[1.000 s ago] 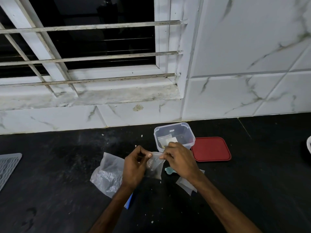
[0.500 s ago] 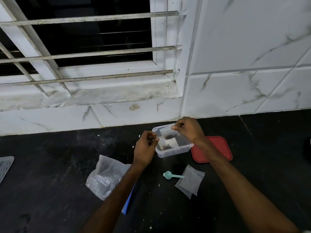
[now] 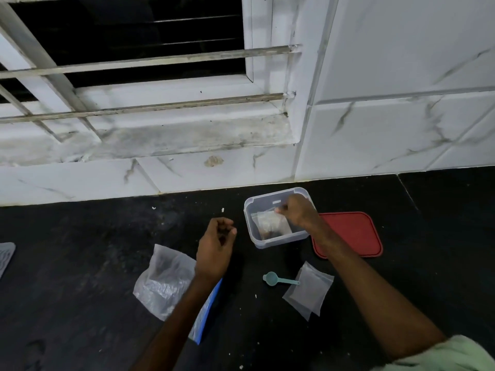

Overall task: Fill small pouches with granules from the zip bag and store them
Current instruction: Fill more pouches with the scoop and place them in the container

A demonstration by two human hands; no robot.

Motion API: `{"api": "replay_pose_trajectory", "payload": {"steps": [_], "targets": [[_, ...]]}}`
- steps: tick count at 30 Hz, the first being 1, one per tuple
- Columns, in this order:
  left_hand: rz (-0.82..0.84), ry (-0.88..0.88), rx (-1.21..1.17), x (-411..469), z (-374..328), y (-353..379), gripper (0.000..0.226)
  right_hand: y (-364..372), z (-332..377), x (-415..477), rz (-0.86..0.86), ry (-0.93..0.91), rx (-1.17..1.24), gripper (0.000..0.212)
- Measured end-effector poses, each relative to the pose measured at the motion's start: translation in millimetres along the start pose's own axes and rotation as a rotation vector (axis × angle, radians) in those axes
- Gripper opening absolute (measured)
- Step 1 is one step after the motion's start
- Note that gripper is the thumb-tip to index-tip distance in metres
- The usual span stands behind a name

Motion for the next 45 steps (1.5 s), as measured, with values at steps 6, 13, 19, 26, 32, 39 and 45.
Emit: {"api": "replay_pose_trajectory", "payload": {"steps": [6, 13, 19, 26, 32, 39, 45], "targets": [[0.009, 0.045, 0.018, -26.2, -14.5, 17.1, 0.019, -38.7, 16.4, -71.1, -0.157, -0.072, 0.666, 0.038], [0.314, 0.141, 0.242, -69.1, -33.4, 94.3, 0.012, -14.7, -78.7, -139.2, -0.064, 0.193, 0.421, 0.028], [0.384, 0.171, 0.368, -85.3, -45.1, 116.3, 0.012, 3.8, -95.5, -155.0, 0.052, 0.184, -0.022, 0.022], [0.328, 0.148, 0.315, -88.0, -56.2, 88.0, 0.004, -3.5, -72.4, -167.0, 0.017, 0.121, -0.112, 0.014], [0.356, 0.042, 0.004, -95.3, -71.1, 65.6, 0.024, -14.0, -3.0, -206.1, -0.096, -0.091, -0.071, 0.017], [0.277, -0.088, -0.032, -93.6, -60.8, 36.5, 0.026, 3.6, 31.2, -226.5, -0.106, -0.199, -0.012, 0.009], [0.385, -0.004, 0.014, -103.3, -42.5, 25.5, 0.016, 19.9, 48.0, -238.1, -0.031, -0.284, -0.012, 0.014]]}}
Point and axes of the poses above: each hand's wrist, its own x-axis towards the middle knuckle, its own y-axis out of the palm, z = x × y, the point moved 6 cm from there along x, towards the middle knuckle, and after that the axes turned 14 degrees about x, right-handed, at the moved point
